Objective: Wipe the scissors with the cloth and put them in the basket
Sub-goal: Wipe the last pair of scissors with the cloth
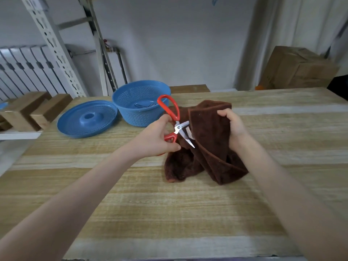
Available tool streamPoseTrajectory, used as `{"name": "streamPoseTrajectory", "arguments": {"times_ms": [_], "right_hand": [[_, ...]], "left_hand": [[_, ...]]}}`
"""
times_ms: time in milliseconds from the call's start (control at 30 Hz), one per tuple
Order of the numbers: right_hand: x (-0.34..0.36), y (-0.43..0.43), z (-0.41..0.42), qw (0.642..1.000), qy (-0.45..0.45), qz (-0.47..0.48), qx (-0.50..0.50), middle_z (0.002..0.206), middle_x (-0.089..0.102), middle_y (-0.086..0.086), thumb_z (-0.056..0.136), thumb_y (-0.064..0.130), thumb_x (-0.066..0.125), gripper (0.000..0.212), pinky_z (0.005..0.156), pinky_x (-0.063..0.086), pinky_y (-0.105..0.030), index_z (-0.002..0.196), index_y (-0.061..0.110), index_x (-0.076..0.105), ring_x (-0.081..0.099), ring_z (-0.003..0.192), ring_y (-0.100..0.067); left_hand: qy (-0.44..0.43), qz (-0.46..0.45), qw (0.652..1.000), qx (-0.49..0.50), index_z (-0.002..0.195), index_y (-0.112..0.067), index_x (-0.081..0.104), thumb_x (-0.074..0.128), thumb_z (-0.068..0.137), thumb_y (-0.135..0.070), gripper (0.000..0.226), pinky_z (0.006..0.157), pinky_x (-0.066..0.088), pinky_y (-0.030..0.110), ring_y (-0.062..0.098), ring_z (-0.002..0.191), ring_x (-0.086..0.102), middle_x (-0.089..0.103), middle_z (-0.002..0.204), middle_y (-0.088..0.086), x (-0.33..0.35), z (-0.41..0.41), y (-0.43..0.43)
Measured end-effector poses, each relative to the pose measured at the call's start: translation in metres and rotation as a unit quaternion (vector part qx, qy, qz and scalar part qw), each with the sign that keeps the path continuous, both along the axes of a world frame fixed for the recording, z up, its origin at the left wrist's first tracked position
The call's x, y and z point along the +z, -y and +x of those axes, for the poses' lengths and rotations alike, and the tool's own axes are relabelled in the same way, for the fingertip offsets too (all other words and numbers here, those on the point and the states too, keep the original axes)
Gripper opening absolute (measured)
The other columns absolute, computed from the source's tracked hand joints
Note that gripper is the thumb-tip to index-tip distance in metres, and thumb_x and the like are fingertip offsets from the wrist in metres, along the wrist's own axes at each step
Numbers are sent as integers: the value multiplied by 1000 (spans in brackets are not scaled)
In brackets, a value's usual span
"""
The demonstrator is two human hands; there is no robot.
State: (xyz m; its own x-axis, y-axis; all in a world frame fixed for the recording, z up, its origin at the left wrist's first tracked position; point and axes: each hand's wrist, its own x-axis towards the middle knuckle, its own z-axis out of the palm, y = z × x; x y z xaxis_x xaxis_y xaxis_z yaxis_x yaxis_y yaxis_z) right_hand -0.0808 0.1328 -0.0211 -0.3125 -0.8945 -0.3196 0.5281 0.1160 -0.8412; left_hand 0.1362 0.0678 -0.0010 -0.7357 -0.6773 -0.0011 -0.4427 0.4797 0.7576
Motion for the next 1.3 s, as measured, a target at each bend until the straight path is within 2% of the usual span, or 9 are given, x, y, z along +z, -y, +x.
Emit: {"name": "streamPoseTrajectory", "arguments": {"times_ms": [167,267,433,567,667,867,1033,1167,1300], "right_hand": [[6,0,23,980,-194,-47,12,79,71,-3,90,11,54,12,75,53,-29,88,15,66,67,78,-19],[18,1,34,856,-502,-100,80,82,65,7,86,11,62,12,74,48,-22,86,23,61,62,78,-4],[19,6,18,736,-670,-75,65,109,61,-1,99,27,47,18,97,42,-43,107,22,63,56,108,-24],[23,3,5,836,-513,-61,-185,101,66,-3,101,25,46,22,92,48,-34,105,12,64,62,100,-19],[22,2,27,845,-486,-125,-187,95,65,6,100,20,49,15,87,46,-26,106,14,61,61,91,-8],[-4,6,44,595,-799,-79,41,134,51,1,90,45,57,51,99,40,-42,132,17,49,51,122,-22],[-5,14,35,633,-769,-95,15,118,63,3,85,54,62,45,101,31,-40,115,19,62,51,116,-21],[-3,16,19,746,-652,-119,62,90,59,-8,73,64,58,54,89,41,-36,100,19,72,53,92,-23],[-3,16,5,760,-628,-136,97,88,57,-15,84,30,73,29,83,46,-39,102,7,72,55,85,-24]], "left_hand": [[17,-27,999,-8,126,-21,40,74,77,-9,61,47,37,16,4,44,45,51,56,-5,3,-7,-5],[32,-49,998,-11,128,-19,40,75,77,-10,63,45,33,11,-1,42,47,49,58,-9,5,-11,-6],[30,-67,997,-5,127,-17,42,76,76,-11,62,47,34,10,-5,45,49,47,60,-13,8,-6,-5],[46,-80,996,2,122,-22,40,75,76,-13,59,55,41,21,0,49,51,54,61,-8,5,-3,-2],[65,-97,993,1,118,-22,38,75,75,-12,57,60,45,25,7,63,56,58,72,-4,5,-11,0],[16,-77,997,24,104,-13,50,71,74,-6,36,54,41,23,10,54,50,58,63,-1,-1,-14,-3],[-1,-79,997,17,120,-13,50,69,77,-5,47,53,41,24,7,45,48,58,54,-2,1,-8,-3],[-1,-51,999,-15,124,-15,50,68,78,0,51,49,37,16,2,42,46,56,48,-9,5,-8,-5],[18,-19,999,-43,126,-11,48,67,79,2,52,50,37,16,3,44,45,54,49,-14,13,-7,-5]]}}
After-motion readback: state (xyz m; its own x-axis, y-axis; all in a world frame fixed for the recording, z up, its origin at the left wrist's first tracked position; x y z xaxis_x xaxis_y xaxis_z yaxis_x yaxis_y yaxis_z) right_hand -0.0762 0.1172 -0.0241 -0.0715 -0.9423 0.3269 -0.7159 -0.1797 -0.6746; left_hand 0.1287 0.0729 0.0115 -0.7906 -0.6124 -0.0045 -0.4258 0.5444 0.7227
